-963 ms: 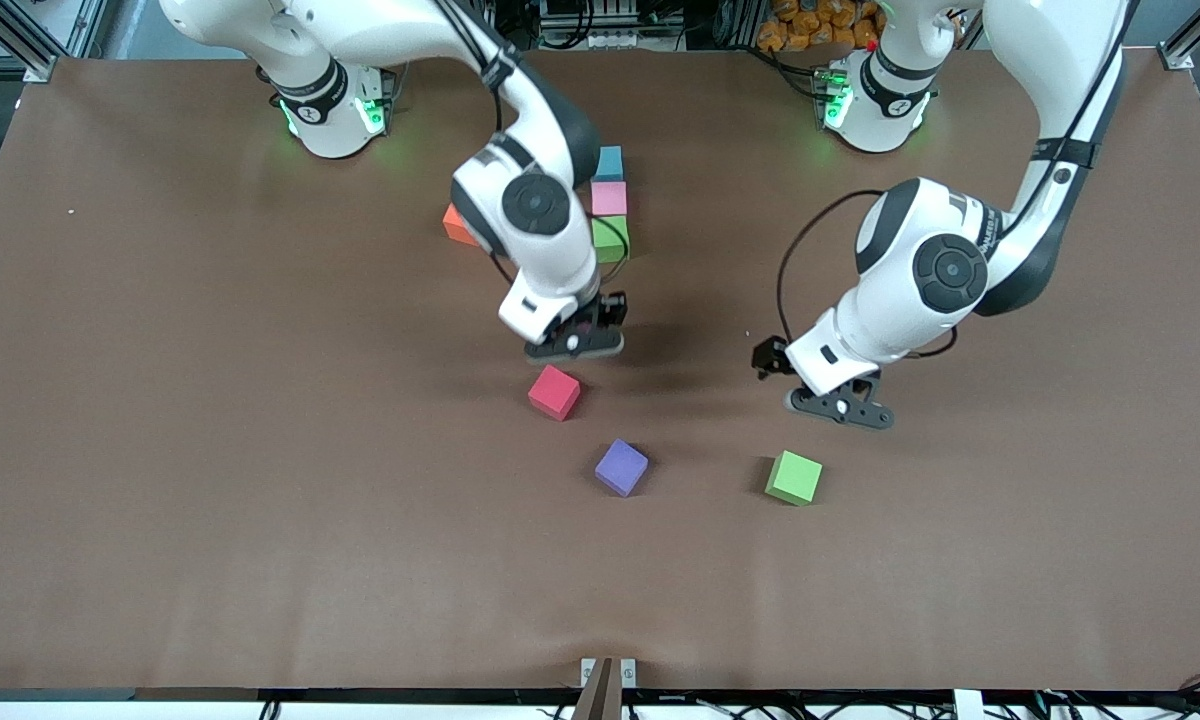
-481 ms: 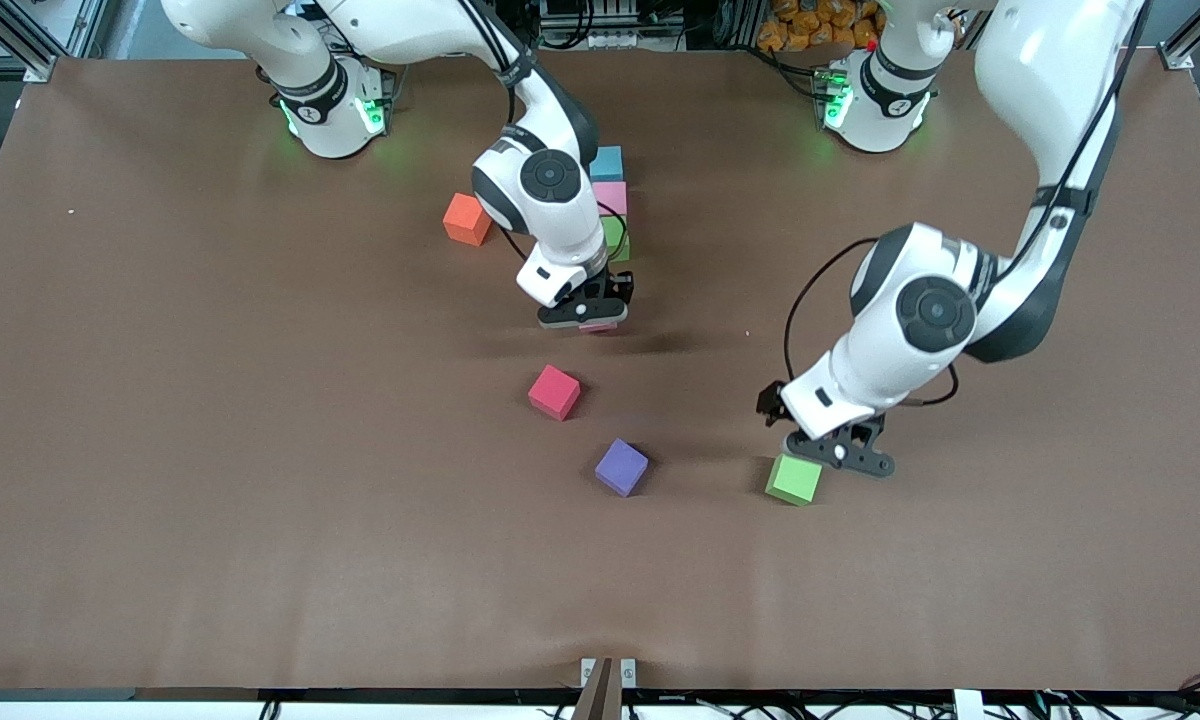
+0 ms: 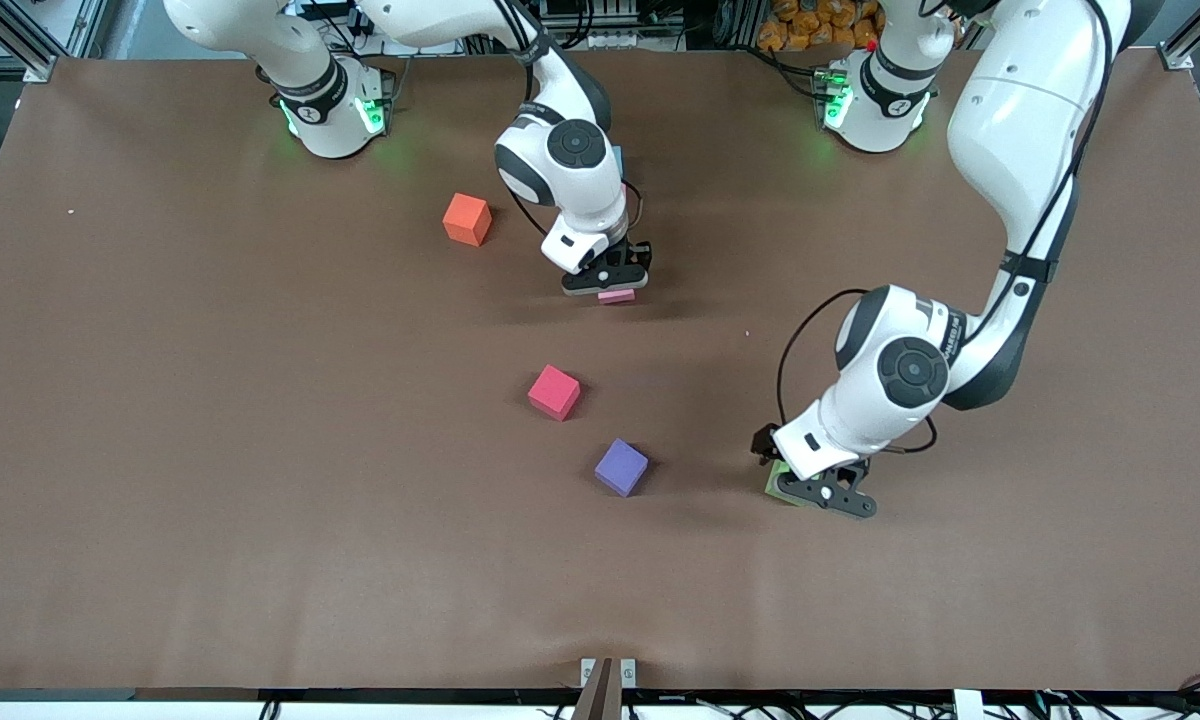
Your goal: Arrange blocks into number 1
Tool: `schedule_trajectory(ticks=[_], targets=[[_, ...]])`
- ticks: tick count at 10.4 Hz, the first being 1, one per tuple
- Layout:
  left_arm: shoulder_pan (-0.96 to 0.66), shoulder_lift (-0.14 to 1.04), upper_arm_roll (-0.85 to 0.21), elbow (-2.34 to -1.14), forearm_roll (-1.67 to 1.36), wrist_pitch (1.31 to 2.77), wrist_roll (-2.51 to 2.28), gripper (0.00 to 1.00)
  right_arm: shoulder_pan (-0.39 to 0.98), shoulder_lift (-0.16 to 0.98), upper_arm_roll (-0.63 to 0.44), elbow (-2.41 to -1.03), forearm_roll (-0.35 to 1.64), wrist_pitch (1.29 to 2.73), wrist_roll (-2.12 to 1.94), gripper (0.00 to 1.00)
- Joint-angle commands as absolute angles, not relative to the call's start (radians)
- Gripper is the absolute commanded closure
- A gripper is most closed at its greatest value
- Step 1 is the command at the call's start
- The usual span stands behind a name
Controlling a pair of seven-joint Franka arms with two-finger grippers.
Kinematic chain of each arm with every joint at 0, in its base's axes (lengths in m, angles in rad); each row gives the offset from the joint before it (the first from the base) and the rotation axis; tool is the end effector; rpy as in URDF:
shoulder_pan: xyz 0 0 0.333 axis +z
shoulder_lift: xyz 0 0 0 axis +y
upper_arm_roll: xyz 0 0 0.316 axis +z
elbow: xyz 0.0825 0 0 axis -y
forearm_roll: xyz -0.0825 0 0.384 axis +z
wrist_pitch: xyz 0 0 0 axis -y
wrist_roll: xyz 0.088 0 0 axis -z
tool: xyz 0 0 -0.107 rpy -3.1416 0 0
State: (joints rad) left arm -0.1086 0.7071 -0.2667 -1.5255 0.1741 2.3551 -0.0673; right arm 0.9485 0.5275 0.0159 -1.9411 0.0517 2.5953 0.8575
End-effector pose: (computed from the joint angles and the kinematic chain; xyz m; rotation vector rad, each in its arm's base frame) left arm 0.6854 -0.2317 0.2669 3.0206 -0.5308 0.2132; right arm 0.3631 0.5210 0.2207 -3.0163 -0.0932 -0.0725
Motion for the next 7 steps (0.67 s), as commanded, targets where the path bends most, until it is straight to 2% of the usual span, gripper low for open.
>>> schedule_trajectory(ticks=[1, 7], targets=[[-0.126, 0.719, -0.249, -1.496, 0.199, 2.356, 0.004, 0.00, 0.959, 0.500, 0.009, -1.982, 0.031, 2.614, 0.893, 1.00], [-0.126, 0.770, -0.249, -1.514, 0.249, 2.385, 0.023, 0.00, 0.980, 0.497, 0.009, -1.985, 0.031, 2.614, 0.925, 1.00]])
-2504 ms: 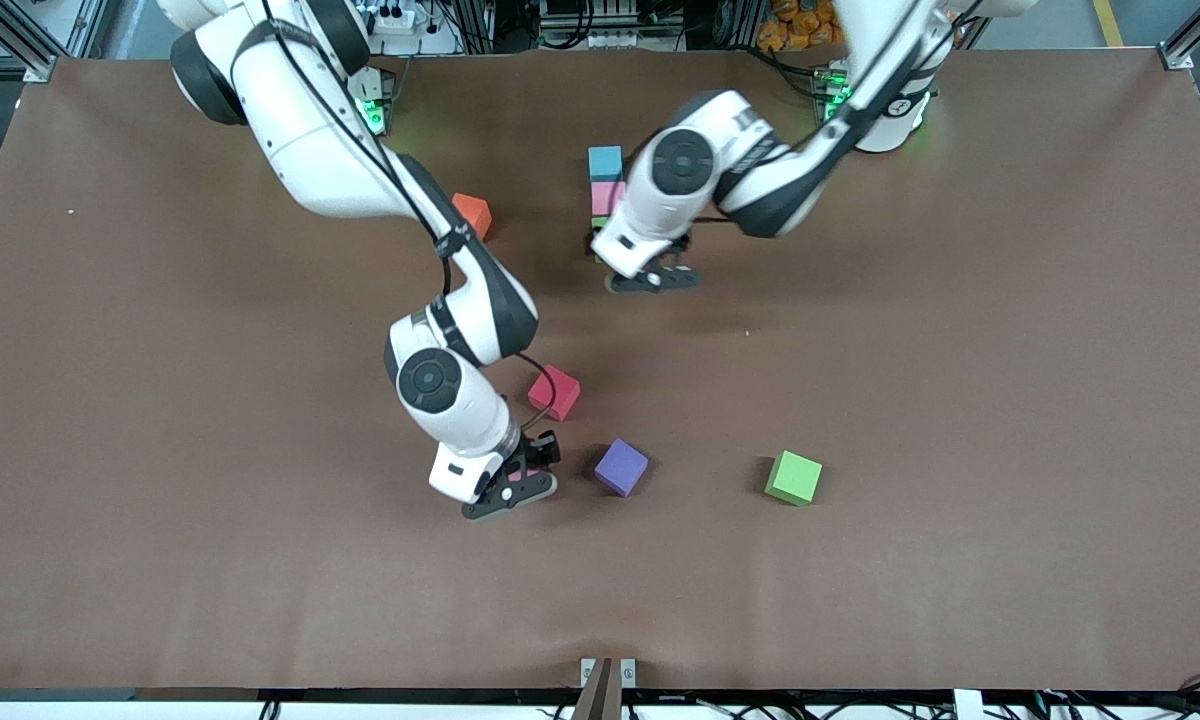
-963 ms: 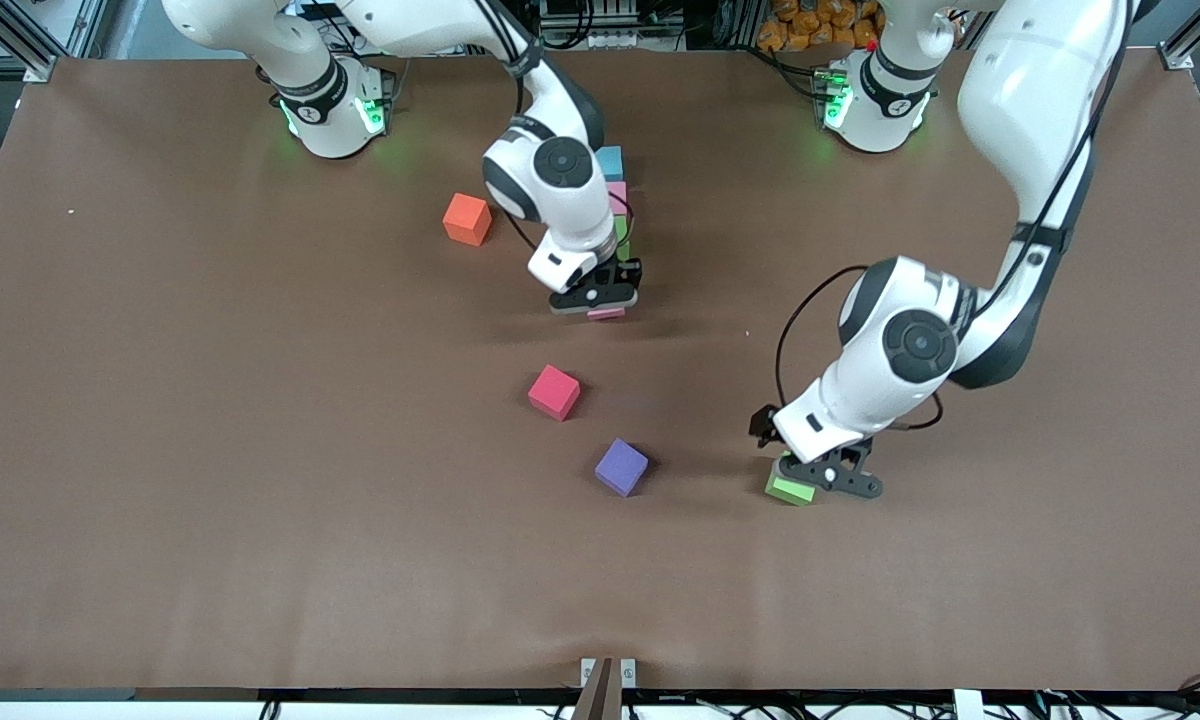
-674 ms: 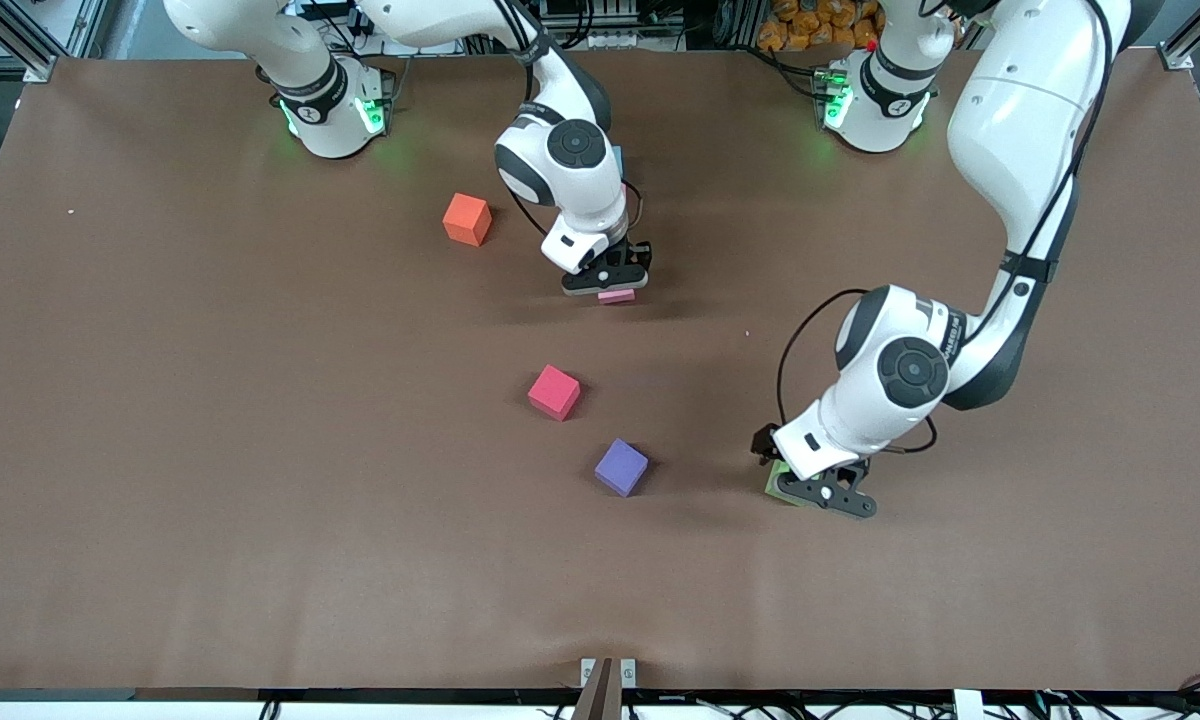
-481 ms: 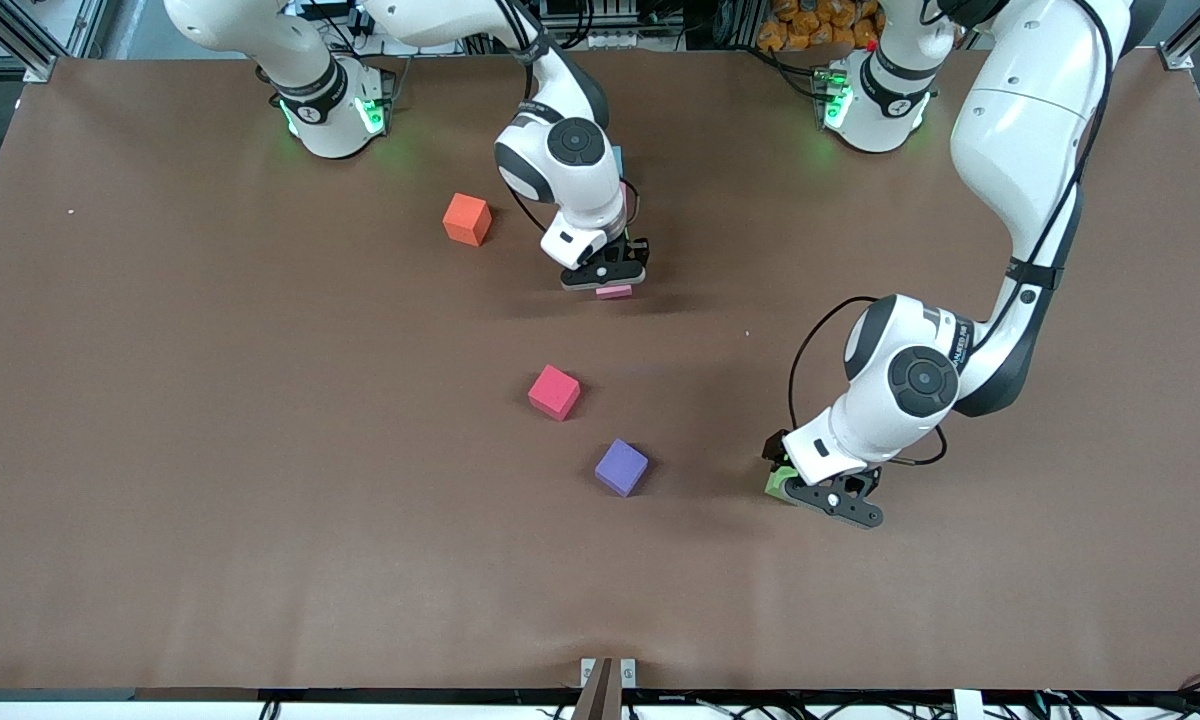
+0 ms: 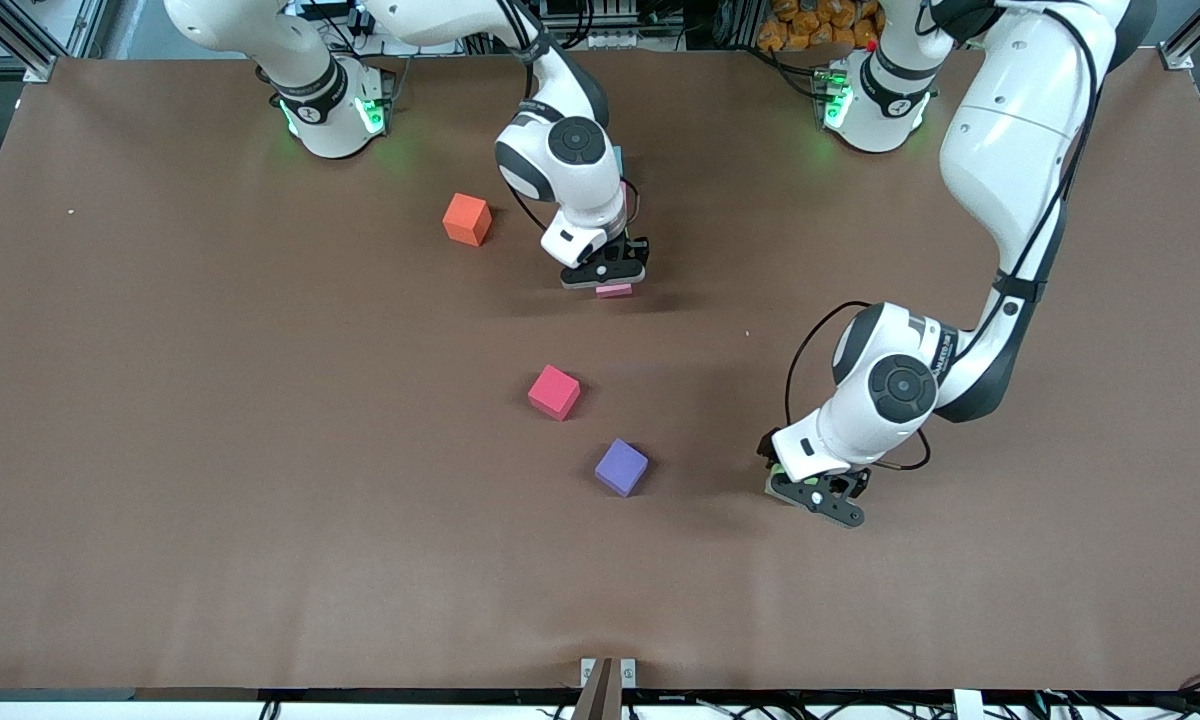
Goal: Arrange blocks into number 1
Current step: 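Grasp the second green cube with the left gripper and lift it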
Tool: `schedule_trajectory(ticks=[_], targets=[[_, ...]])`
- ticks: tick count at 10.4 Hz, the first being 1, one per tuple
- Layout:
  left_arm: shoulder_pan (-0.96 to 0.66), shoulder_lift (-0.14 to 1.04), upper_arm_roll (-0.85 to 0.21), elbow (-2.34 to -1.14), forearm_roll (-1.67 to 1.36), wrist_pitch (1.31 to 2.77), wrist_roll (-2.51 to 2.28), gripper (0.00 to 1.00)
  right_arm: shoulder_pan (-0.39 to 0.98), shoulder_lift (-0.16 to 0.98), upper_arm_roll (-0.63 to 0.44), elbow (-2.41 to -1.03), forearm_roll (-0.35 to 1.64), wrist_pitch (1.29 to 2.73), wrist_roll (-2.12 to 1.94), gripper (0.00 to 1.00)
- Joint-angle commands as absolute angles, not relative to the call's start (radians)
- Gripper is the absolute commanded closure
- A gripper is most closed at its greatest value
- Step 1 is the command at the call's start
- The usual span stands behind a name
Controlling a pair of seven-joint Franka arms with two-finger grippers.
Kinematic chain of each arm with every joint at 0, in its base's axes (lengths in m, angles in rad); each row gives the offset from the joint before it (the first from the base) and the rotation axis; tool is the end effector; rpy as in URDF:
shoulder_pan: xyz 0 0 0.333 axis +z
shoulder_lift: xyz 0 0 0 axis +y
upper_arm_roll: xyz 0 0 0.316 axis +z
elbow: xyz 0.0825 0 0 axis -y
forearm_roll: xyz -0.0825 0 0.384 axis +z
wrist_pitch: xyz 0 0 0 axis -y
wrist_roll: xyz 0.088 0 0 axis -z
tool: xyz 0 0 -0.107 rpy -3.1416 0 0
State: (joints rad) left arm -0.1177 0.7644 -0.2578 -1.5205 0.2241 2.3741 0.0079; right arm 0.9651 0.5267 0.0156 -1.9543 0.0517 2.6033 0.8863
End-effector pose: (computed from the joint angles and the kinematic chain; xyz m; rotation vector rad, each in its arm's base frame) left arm 0.6834 -0.2326 0.2296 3.0256 -0.7030 0.1791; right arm 0.3525 0.5237 0.2167 -3.0198 -0.0741 -0.0651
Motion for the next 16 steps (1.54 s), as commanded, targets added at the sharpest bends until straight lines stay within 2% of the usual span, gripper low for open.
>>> schedule_trajectory(ticks=[1, 3, 6, 9, 12, 13, 14, 16], targets=[[-0.127, 0.778, -0.249, -1.513, 0.249, 2.387, 0.021, 0.03, 0.980, 0.499, 0.009, -1.990, 0.031, 2.614, 0.925, 1.00], [-0.132, 0.779, -0.249, -1.511, 0.249, 2.388, 0.021, 0.35, 0.994, 0.497, 0.008, -1.993, 0.031, 2.614, 0.925, 1.00], [-0.138, 0.792, -0.249, -1.514, 0.250, 2.399, 0.020, 1.00, 0.997, 0.489, 0.008, -2.011, 0.029, 2.622, 0.927, 1.00], [-0.143, 0.750, -0.252, -1.554, 0.238, 2.390, -0.076, 1.00, 1.014, 0.488, 0.008, -2.020, 0.029, 2.626, 0.927, 1.00], [-0.158, 0.655, -0.276, -1.600, 0.236, 2.272, -0.216, 1.00, 1.025, 0.486, 0.005, -2.028, 0.029, 2.631, 0.930, 1.00], [-0.158, 0.628, -0.296, -1.611, 0.220, 2.240, -0.250, 1.00, 1.023, 0.486, 0.003, -2.025, 0.029, 2.628, 0.937, 0.39], [-0.158, 0.611, -0.302, -1.611, 0.183, 2.202, -0.250, 1.00, 1.019, 0.486, 0.003, -2.025, 0.029, 2.623, 0.962, 0.00], [-0.158, 0.591, -0.320, -1.611, 0.166, 2.169, -0.241, 1.00, 1.019, 0.482, 0.003, -2.023, 0.029, 2.619, 0.969, 0.00]])
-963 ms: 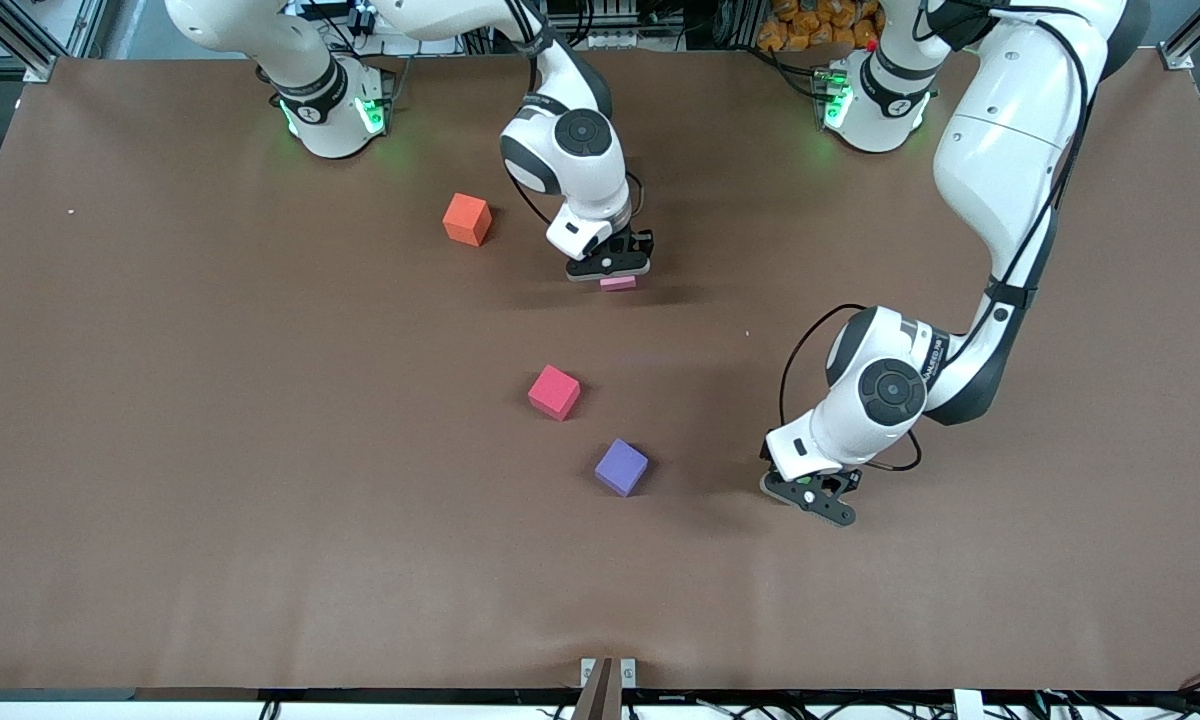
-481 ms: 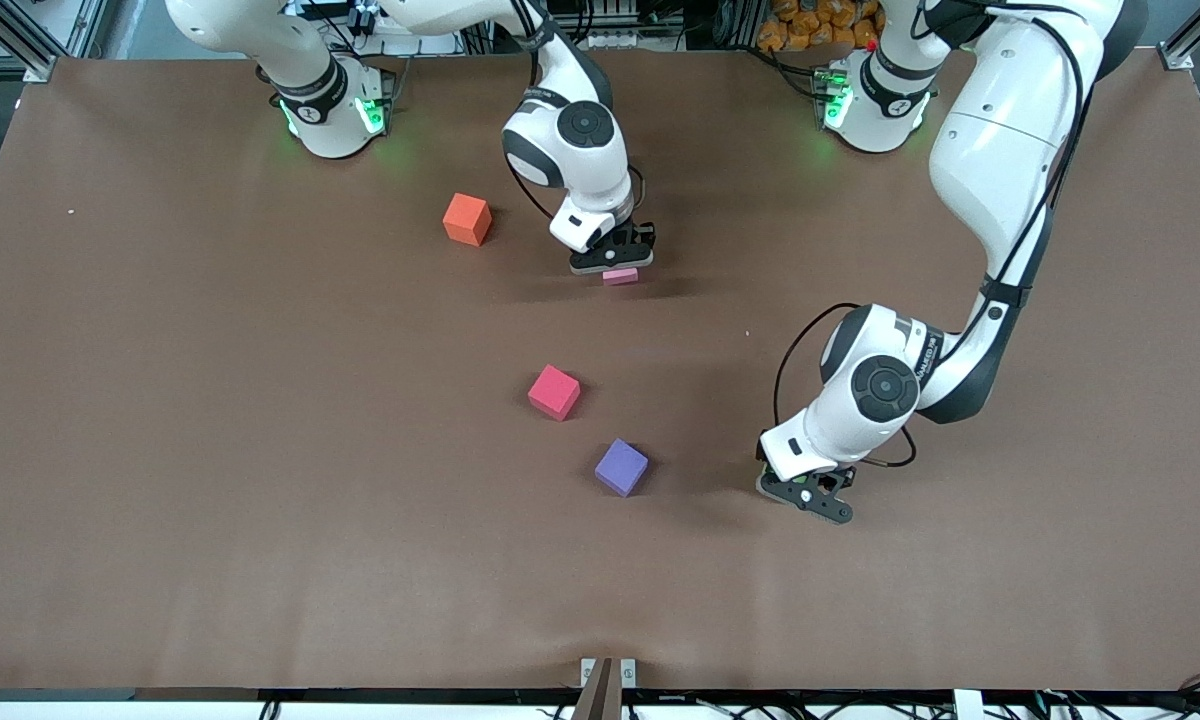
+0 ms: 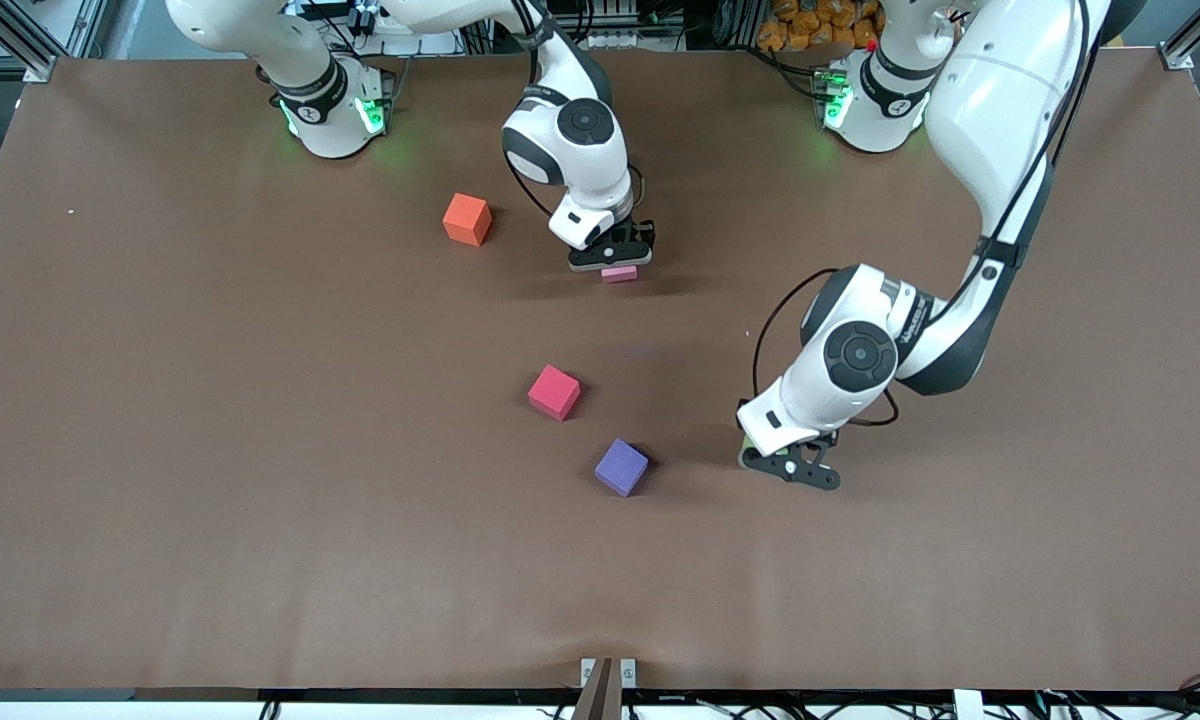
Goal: Arrange blocks into number 1
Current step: 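Grasp the second green cube with the left gripper and lift it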
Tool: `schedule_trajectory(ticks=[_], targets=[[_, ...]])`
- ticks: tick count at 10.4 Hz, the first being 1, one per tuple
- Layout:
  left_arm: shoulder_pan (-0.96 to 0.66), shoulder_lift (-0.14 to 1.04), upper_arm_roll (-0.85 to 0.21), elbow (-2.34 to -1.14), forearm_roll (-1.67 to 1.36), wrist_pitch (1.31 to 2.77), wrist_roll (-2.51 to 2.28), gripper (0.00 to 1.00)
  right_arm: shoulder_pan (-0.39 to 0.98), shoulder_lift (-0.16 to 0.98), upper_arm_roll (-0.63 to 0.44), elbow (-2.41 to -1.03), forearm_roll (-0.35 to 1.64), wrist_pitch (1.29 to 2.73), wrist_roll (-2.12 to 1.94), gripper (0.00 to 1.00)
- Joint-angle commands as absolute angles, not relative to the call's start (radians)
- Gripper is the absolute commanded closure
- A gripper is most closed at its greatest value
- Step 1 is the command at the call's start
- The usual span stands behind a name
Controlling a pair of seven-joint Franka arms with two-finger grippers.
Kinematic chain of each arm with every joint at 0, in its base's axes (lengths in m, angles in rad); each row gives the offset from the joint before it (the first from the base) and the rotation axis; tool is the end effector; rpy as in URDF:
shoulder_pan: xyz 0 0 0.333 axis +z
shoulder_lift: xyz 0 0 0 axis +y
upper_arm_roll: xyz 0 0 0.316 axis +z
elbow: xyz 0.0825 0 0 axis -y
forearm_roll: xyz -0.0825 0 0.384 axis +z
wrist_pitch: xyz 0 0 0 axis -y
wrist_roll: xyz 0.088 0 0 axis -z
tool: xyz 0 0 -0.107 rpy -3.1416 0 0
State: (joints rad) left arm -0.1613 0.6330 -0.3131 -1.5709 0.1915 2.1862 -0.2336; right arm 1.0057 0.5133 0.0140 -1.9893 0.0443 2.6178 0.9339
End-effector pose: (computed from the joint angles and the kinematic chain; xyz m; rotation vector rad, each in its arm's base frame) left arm 0.6391 -0.2846 0.2863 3.0784 -0.4527 0.0103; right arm 0.3268 0.5292 0.2126 -3.0274 -0.0704 -0.0586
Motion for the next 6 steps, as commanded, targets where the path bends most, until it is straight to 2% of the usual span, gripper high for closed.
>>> schedule_trajectory(ticks=[1, 4, 6], targets=[[-0.158, 0.585, -0.327, -1.612, 0.166, 2.161, -0.239, 1.00, 1.014, 0.468, 0.002, -2.022, 0.029, 2.617, 0.969, 0.00], [-0.155, 0.552, -0.357, -1.634, 0.082, 2.149, -0.284, 1.00, 1.009, 0.419, -0.044, -2.013, 0.029, 2.615, 0.963, 0.00], [-0.156, 0.528, -0.395, -1.663, 0.006, 2.125, -0.412, 1.00, 1.008, 0.400, -0.115, -2.005, 0.028, 2.614, 0.927, 0.00]])
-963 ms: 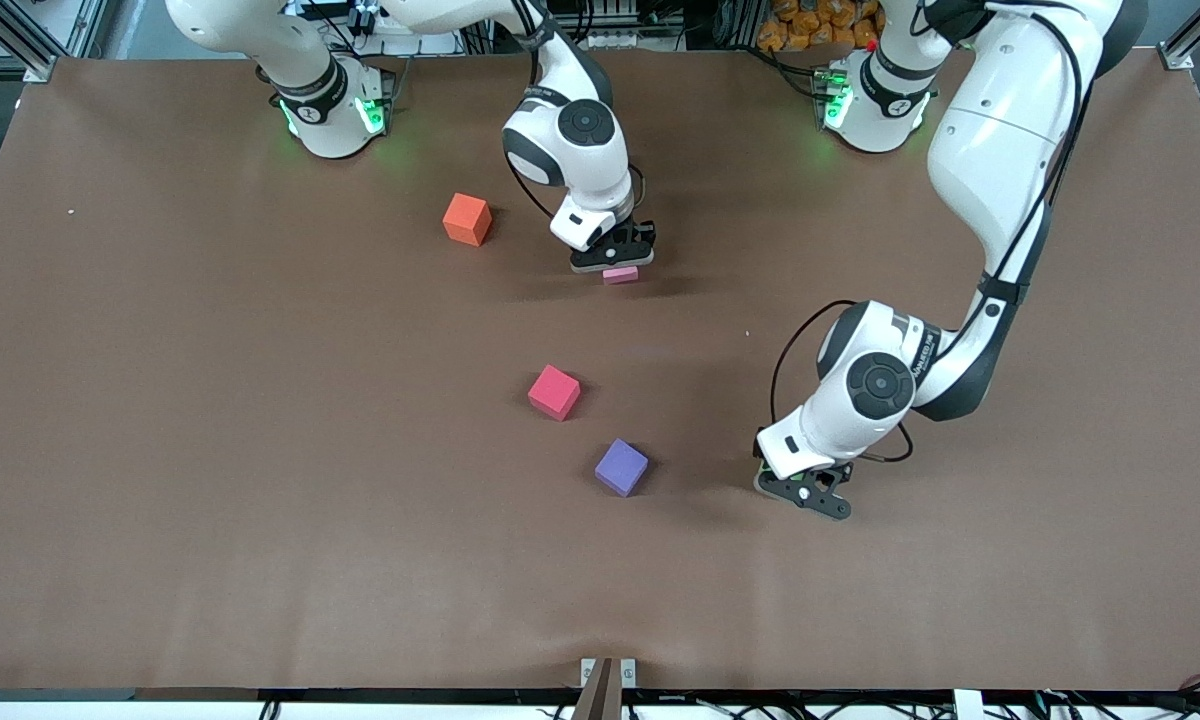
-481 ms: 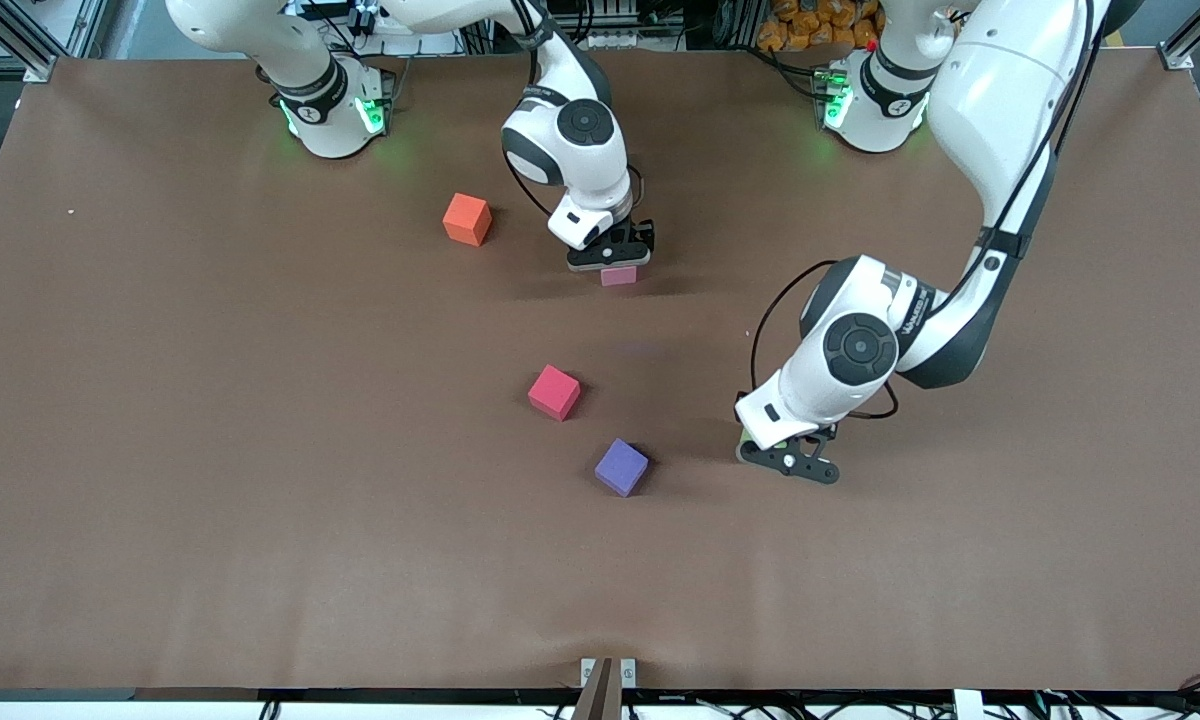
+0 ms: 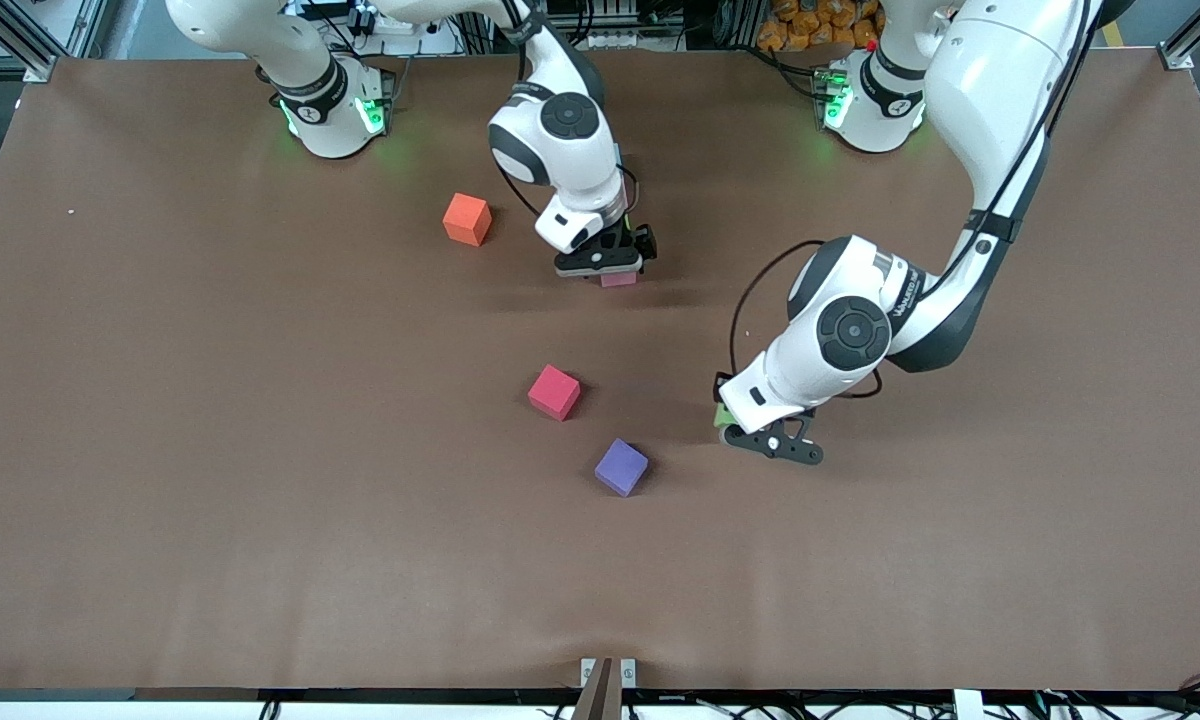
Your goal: Arrange blocks into number 1
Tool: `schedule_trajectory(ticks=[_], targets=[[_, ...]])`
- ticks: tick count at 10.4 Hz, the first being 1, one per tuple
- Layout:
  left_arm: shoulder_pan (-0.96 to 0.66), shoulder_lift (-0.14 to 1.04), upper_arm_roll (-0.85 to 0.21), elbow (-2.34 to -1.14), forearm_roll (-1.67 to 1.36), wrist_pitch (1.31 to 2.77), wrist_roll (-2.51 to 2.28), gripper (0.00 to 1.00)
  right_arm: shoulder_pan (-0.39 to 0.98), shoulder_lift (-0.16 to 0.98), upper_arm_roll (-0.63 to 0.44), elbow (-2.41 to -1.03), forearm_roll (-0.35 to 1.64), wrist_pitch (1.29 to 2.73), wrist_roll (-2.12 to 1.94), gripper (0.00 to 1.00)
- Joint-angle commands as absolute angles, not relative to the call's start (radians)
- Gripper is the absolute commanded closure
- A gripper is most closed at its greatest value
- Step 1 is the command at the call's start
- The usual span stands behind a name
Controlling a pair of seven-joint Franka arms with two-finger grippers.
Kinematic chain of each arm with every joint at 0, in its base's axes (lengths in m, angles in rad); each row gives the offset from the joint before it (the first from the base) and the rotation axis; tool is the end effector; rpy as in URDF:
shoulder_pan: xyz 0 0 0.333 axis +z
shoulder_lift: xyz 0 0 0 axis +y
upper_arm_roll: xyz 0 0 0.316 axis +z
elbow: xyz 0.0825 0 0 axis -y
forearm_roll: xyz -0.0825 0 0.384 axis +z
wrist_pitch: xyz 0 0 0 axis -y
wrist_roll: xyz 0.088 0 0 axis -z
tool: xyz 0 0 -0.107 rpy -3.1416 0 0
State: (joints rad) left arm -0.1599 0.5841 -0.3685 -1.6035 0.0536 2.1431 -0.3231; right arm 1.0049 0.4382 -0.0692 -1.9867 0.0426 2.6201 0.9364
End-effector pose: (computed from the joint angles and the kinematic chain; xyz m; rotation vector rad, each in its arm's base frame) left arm 0.6119 -0.3153 0.3073 2.9887 -0.2682 -0.1041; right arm 0.3731 0.5081 0.2615 -2.9801 0.0390 -0.1789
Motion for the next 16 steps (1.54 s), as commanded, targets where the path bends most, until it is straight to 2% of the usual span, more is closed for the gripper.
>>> schedule_trajectory(ticks=[1, 4, 9, 12, 13, 15, 16], targets=[[-0.158, 0.525, -0.419, -1.680, -0.020, 2.125, -0.516, 1.00, 1.008, 0.393, -0.162, -2.002, 0.028, 2.600, 0.873, 0.00], [-0.216, 0.526, -0.463, -1.721, -0.028, 2.131, -0.753, 1.00, 0.896, 0.362, -0.215, -1.967, 0.032, 2.414, 0.651, 0.00], [-0.328, 0.549, -0.483, -1.767, 0.003, 2.213, -0.940, 1.00, 0.567, 0.339, -0.213, -1.963, 0.043, 2.329, 0.183, 0.00], [-0.357, 0.560, -0.482, -1.790, 0.055, 2.253, -0.966, 1.00, 0.390, 0.336, -0.206, -1.934, 0.044, 2.174, 0.030, 0.00], [-0.363, 0.564, -0.482, -1.792, 0.087, 2.256, -0.983, 1.00, 0.318, 0.310, -0.166, -1.934, 0.044, 2.108, -0.006, 0.00], [-0.374, 0.569, -0.482, -1.792, 0.106, 2.267, -1.022, 1.00, 0.087, 0.231, 0.019, -1.950, 0.034, 1.979, -0.084, 0.00], [-0.376, 0.572, -0.482, -1.792, 0.104, 2.269, -1.026, 1.00, 0.033, 0.165, 0.064, -1.977, 0.031, 1.918, -0.087, 0.00]])
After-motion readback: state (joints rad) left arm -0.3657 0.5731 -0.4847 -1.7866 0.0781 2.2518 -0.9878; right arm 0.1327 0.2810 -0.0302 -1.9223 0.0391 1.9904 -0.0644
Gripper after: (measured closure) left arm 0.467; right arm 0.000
